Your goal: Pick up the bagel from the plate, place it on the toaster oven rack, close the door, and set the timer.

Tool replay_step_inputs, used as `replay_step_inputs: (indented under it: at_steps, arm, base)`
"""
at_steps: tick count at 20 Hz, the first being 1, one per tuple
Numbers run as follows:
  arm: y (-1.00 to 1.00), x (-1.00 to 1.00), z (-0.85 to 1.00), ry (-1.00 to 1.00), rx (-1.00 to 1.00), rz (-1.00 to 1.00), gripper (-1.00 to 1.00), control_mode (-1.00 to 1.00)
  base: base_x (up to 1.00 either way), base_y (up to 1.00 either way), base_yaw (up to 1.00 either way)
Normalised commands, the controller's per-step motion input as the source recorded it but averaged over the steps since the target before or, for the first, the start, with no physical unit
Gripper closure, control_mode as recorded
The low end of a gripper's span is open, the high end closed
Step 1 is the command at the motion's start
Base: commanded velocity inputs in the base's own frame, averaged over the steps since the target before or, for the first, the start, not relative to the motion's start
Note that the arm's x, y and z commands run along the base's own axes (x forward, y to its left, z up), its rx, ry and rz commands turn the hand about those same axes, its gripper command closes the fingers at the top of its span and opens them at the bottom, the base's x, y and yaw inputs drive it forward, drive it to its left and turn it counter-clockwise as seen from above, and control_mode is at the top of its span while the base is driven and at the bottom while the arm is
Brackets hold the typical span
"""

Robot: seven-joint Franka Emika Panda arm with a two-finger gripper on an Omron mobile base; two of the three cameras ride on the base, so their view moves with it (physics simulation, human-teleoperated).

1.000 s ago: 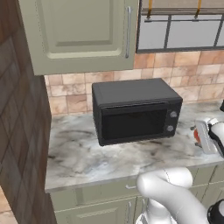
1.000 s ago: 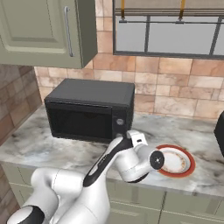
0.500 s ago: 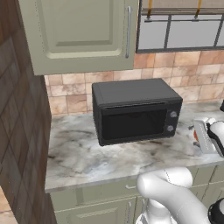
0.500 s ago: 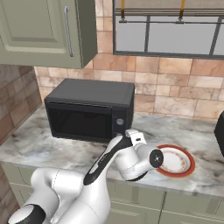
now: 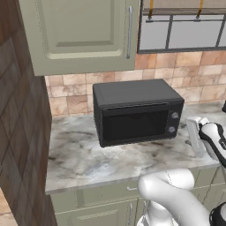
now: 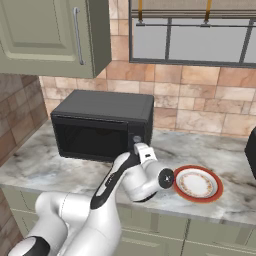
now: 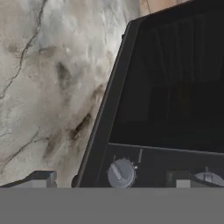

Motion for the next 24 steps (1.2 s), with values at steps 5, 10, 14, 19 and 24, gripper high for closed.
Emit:
replay_step_inputs:
  at_steps: [5, 10, 14, 19, 24]
  arm:
    - [0.00, 0.00, 0.00, -0.21, 0.00, 0.00, -1.00, -1.00]
    - [-0.04, 0.00, 0.00, -0.02, -0.08, -0.02, -1.00, -1.00]
    - [-0.01, 0.00, 0.03, 0.00, -0.19, -0.04, -1.00, -1.00]
    - [0.00, 0.01, 0.08, 0.00, -0.11, -0.03, -1.00, -1.00]
    - [0.02, 0.00, 0.00, 0.00, -0.01, 0.04, -1.00, -1.00]
  base:
    - [0.00, 0.00, 0.00]
    - [0.00, 0.00, 0.00]
    - [0.00, 0.00, 0.00]
    - [0.00, 0.00, 0.00]
    - [0.00, 0.00, 0.00]
